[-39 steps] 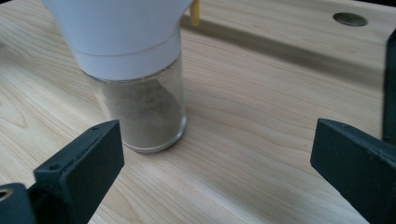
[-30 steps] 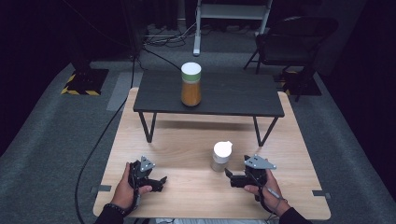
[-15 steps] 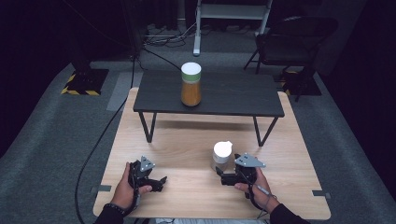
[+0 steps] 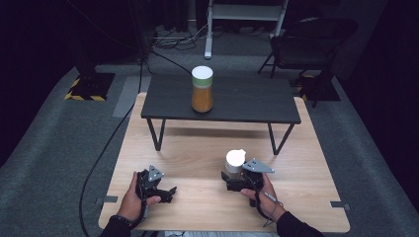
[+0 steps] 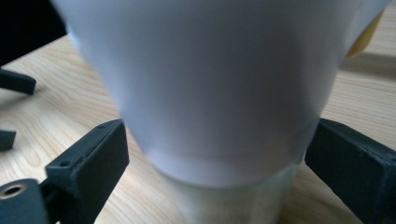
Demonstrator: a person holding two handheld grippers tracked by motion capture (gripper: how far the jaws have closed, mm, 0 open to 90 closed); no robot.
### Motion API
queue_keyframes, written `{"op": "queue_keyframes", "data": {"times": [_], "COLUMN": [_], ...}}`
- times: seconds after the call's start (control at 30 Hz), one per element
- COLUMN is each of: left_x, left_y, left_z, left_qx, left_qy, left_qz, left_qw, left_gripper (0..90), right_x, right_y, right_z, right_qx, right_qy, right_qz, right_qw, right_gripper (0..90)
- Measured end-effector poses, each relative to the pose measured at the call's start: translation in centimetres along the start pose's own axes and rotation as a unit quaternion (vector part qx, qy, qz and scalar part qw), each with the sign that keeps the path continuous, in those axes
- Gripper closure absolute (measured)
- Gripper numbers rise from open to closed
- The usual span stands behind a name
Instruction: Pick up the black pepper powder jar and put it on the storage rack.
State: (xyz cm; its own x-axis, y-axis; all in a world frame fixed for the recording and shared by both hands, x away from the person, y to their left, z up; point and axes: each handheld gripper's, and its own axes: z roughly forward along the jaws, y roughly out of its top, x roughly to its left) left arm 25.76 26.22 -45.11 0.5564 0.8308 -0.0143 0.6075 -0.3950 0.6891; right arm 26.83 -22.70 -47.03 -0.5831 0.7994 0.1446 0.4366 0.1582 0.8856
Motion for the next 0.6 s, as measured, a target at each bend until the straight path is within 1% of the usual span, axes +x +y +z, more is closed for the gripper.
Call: {"op": "queue_keyframes", "data": {"times": [0.1, 0.17, 0.27, 0.33, 0.4, 0.53, 0.6], "left_x": [0.02, 0.03, 0.03, 0.03, 0.04, 0.04, 0.04], "left_y": [0.01, 0.01, 0.01, 0.01, 0.02, 0.01, 0.02], "left_z": [0.00, 0.00, 0.00, 0.00, 0.00, 0.00, 0.00], "left_qx": [0.000, 0.000, 0.000, 0.000, 0.000, 0.000, 0.000], "left_qy": [0.000, 0.000, 0.000, 0.000, 0.000, 0.000, 0.000], "left_qz": [0.001, 0.001, 0.001, 0.001, 0.001, 0.001, 0.001], "left_qw": [1.0000, 1.0000, 1.0000, 1.0000, 1.0000, 1.0000, 1.0000], "left_gripper": [0.4, 0.4, 0.4, 0.4, 0.4, 0.5, 0.4], "right_x": [-0.07, -0.19, -0.18, -0.14, -0.12, 0.13, 0.36], "right_y": [-0.05, -0.01, -0.14, -0.20, -0.14, 0.06, 0.08], "right_z": [0.22, 0.40, 0.49, 0.47, 0.47, 0.59, 0.65], "right_qx": [-0.003, -0.004, -0.012, -0.017, -0.018, -0.017, -0.017], "right_qy": [0.000, 0.002, 0.001, -0.001, 0.001, -0.003, -0.008], "right_qz": [0.004, 0.011, 0.017, 0.016, 0.013, -0.004, -0.006], "right_qw": [1.0000, 0.9999, 0.9998, 0.9997, 0.9997, 0.9998, 0.9998], "right_gripper": [11.0, 13.3, 17.8, 22.2, 24.5, 26.4, 26.8]}}
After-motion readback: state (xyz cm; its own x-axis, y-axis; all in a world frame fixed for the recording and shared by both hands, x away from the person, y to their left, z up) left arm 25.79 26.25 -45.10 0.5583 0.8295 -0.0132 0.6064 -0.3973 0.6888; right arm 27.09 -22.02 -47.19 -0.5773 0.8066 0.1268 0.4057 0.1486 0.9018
